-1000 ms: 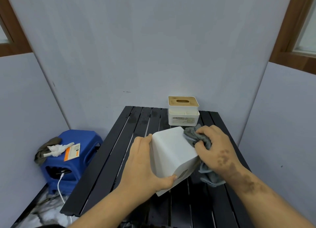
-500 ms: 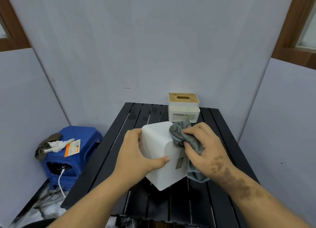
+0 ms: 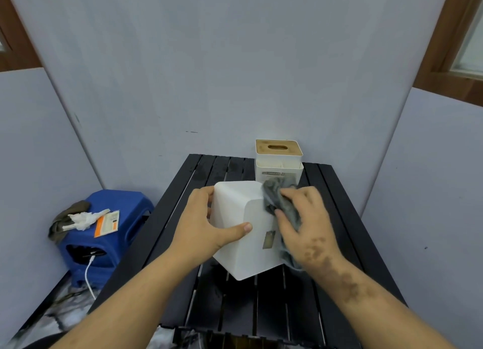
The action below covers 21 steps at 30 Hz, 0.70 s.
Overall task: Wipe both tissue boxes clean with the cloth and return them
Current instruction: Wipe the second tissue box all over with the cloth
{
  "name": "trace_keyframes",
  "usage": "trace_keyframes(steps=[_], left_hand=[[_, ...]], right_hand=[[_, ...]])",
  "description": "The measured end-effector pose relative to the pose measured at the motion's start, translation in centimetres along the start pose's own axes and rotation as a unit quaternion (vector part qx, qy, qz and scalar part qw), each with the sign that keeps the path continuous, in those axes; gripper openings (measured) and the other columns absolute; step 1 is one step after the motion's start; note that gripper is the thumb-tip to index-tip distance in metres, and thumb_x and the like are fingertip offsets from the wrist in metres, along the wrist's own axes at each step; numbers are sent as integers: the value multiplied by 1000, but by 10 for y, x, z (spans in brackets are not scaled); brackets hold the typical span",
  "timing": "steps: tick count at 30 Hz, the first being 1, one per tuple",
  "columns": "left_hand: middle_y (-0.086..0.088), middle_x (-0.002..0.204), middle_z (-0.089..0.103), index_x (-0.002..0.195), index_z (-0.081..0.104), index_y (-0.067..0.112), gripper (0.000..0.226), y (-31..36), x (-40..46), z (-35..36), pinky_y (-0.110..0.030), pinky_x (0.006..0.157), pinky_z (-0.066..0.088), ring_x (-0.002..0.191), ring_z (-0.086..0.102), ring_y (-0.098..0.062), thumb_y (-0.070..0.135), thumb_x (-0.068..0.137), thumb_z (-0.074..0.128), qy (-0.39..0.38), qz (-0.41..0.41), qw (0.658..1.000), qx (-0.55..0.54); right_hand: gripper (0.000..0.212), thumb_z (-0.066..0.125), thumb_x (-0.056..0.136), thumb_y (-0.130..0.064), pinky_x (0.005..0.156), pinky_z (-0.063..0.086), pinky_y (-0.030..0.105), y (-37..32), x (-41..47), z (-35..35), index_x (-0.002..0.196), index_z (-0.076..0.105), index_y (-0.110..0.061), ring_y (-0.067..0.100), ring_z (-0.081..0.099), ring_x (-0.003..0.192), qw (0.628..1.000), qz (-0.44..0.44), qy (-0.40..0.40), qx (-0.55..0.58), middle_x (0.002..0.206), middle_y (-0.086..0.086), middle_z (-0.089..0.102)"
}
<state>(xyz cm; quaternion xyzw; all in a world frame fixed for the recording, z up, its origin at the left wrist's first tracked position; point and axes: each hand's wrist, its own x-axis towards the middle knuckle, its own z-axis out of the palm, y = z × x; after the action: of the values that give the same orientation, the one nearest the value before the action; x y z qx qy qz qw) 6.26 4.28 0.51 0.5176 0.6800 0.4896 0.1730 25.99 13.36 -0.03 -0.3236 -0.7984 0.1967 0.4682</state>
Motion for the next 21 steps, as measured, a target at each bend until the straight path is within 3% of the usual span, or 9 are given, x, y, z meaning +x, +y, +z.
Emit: trace_keyframes(steps=[3,5,8,11,16,18,20,21], left_hand=[[22,120,49,121,46,42,89,-1,0,0,-17,77,47,104,55,2,71,44,80,-1,8,1000,4],[22,119,50,122,47,39,91,-1,1,-2,-15,73,46,102,56,1,70,43,82,-1,-2,1000,7],[18,117,55,123,49,33,85,-3,6,-6,-17,70,46,100,60,-5,50,54,96,13,-39,999,-1],[9,112,62,119,54,27,72,-7,11,-10,-22,69,48,95,63,-10,39,62,97,18,-77,996,-40],[2,107,66,113,60,21,62,-11,12,-10,-24,71,51,91,66,-10,38,64,95,9,-138,984,-112],[0,108,68,112,62,20,70,-14,13,-9,-31,75,56,94,69,-13,46,55,92,2,-155,979,-129],[-1,109,70,112,62,19,80,-17,15,-7,-38,81,60,97,72,-16,55,45,89,-5,-168,976,-135],[-2,110,71,112,62,18,84,-19,15,-5,-40,83,61,98,72,-17,59,43,87,-8,-174,975,-137]], right_hand=[[34,68,88,-8,87,43,9,-16,-1,6,121,62,-16,8,52,99,993,-110,-43,3,111,-2,46],[33,68,87,-4,86,46,14,-7,6,1,118,65,-13,10,54,96,990,-132,-49,-11,108,3,50],[35,68,87,-3,85,40,4,18,18,-11,119,66,-16,0,52,93,999,-6,-13,-29,108,0,51],[36,69,88,-9,77,34,-6,36,22,-17,123,64,-18,8,53,92,992,121,2,-45,107,1,53],[37,70,87,-9,78,35,-5,35,18,-12,123,64,-17,7,52,95,992,123,8,-30,109,1,54],[38,69,88,-10,80,36,-4,33,16,-8,125,63,-16,5,52,93,992,124,12,-31,109,1,52],[40,69,88,-11,87,42,4,29,13,-5,127,63,-16,4,52,92,992,118,16,-34,108,0,50],[40,70,87,-11,91,47,16,25,11,-2,127,63,-17,5,53,93,994,103,12,-37,108,-1,48]])
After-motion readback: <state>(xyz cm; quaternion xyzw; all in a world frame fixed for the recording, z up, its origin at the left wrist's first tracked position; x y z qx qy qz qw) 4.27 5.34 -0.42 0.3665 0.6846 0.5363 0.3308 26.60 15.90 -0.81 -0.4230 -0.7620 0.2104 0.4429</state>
